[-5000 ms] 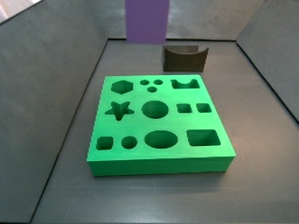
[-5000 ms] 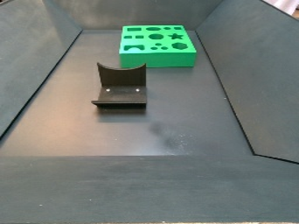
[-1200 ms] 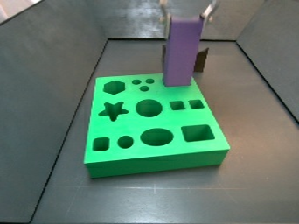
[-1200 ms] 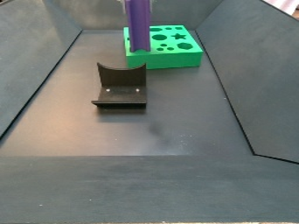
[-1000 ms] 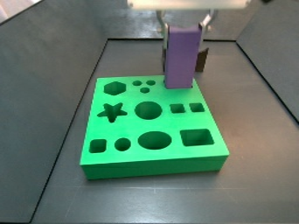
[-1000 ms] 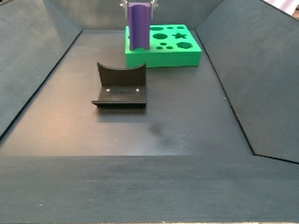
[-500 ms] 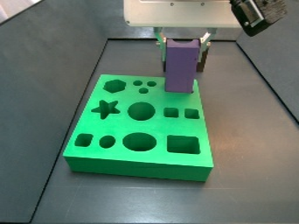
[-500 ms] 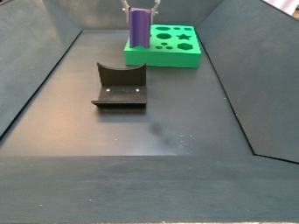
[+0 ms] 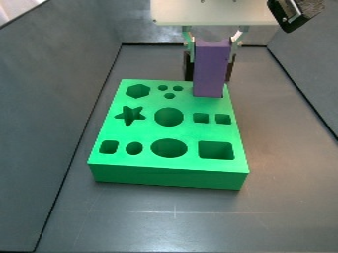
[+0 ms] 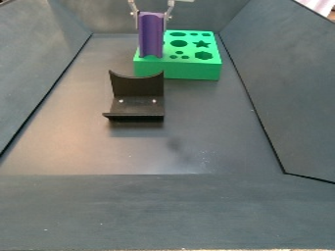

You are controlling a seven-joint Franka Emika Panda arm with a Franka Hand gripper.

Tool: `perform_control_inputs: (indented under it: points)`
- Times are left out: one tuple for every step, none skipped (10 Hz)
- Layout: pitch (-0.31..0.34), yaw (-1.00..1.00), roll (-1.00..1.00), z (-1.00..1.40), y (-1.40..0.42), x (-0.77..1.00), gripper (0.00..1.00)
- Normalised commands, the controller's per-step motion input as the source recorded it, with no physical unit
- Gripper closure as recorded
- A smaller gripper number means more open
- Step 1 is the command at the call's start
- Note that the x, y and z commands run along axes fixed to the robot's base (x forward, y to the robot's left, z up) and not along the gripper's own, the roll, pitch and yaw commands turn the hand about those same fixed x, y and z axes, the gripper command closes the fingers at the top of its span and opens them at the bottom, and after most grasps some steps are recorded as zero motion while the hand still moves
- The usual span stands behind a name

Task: Pick up the arch object. Move up. Move to above the board. Insert the arch object.
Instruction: Insert the arch object.

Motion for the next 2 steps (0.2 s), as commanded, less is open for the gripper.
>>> perform_control_inputs:
  points:
    - [0.0,0.0,0.02,0.0,0.0,0.0,1.0]
    - [0.0,0.0,0.0,0.0,0.0,0.0,1.0]
